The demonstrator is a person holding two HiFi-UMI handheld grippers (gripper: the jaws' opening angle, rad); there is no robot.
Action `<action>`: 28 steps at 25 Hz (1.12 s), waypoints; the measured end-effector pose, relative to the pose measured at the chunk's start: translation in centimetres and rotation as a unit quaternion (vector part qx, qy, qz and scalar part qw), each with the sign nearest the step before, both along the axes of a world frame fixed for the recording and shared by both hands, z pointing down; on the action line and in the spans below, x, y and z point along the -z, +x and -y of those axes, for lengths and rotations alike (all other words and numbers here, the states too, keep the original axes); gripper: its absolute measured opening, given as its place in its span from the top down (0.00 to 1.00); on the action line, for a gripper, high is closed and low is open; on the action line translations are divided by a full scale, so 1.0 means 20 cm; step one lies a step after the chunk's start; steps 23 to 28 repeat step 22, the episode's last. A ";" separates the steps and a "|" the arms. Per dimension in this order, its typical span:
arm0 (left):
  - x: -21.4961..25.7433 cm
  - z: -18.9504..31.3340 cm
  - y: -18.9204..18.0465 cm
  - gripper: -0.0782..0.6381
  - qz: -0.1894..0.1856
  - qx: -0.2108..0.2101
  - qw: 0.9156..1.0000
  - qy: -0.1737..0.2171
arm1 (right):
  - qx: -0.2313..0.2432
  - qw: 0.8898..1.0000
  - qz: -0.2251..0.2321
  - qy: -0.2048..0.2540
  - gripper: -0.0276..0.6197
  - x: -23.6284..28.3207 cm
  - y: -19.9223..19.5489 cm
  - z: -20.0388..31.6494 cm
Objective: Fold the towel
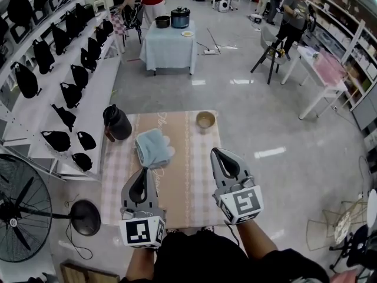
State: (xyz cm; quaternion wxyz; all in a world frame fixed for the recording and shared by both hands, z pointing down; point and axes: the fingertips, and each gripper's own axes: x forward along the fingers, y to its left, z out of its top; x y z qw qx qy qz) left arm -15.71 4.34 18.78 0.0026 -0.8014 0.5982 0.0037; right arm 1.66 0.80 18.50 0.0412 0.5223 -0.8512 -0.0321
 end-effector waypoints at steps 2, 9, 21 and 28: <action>-0.01 0.01 -0.03 0.89 -0.008 0.004 1.000 -0.005 | 0.001 1.000 -0.004 -0.004 0.95 -0.01 -0.01 0.00; -0.04 -0.01 -0.03 0.89 -0.011 0.001 1.000 -0.010 | 0.005 1.000 -0.004 -0.001 0.95 -0.02 -0.05 -0.01; -0.06 0.01 -0.05 0.89 -0.016 0.003 1.000 -0.013 | 0.003 1.000 -0.007 -0.004 0.95 -0.03 -0.06 0.01; -0.06 0.02 -0.05 0.89 -0.017 0.003 1.000 -0.013 | 0.004 1.000 -0.008 -0.003 0.95 -0.03 -0.06 0.02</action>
